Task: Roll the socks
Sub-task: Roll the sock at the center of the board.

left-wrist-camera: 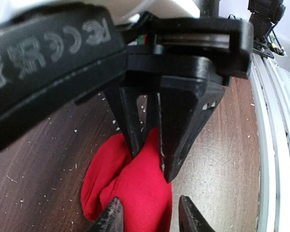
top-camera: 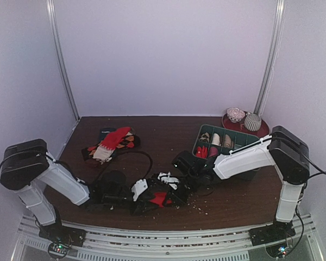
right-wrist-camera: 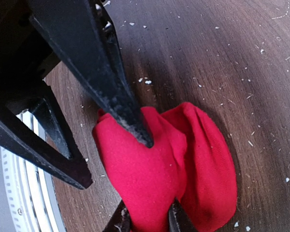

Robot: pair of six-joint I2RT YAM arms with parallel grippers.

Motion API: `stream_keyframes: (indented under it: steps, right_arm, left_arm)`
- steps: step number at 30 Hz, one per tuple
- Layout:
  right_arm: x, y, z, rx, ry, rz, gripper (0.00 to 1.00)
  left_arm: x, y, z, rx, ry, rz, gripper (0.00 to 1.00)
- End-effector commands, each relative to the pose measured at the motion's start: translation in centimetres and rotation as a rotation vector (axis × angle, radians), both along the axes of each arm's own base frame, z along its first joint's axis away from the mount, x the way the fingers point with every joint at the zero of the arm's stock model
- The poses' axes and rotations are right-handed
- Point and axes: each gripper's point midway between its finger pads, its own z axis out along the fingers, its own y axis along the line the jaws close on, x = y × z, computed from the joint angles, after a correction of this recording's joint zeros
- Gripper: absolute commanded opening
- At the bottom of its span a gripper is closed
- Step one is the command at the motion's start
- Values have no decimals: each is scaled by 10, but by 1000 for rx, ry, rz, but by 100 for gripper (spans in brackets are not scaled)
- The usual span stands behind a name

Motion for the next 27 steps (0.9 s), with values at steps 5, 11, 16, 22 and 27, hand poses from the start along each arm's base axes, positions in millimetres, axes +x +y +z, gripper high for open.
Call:
stream_keyframes:
  steps: [5,11,16,22,27]
  right_arm:
    - [-43,-65,-66,-314,189,-10,22]
    - [-42,-61,-62,-296,189,-7,23]
    - [-29,-49,-49,-244,144,-27,29]
    - [10,-21,30,5,-138,-76,43]
    - [51,-29,111,215,-472,-235,61]
  left_arm:
    - [-4,-6,-24,46,22,-31,15]
    - [-3,2,-30,36,37,13,9]
    - [1,5,-37,55,56,48,0]
    - [3,17,-52,85,198,121,0]
    - [-3,22,-69,142,315,135,0]
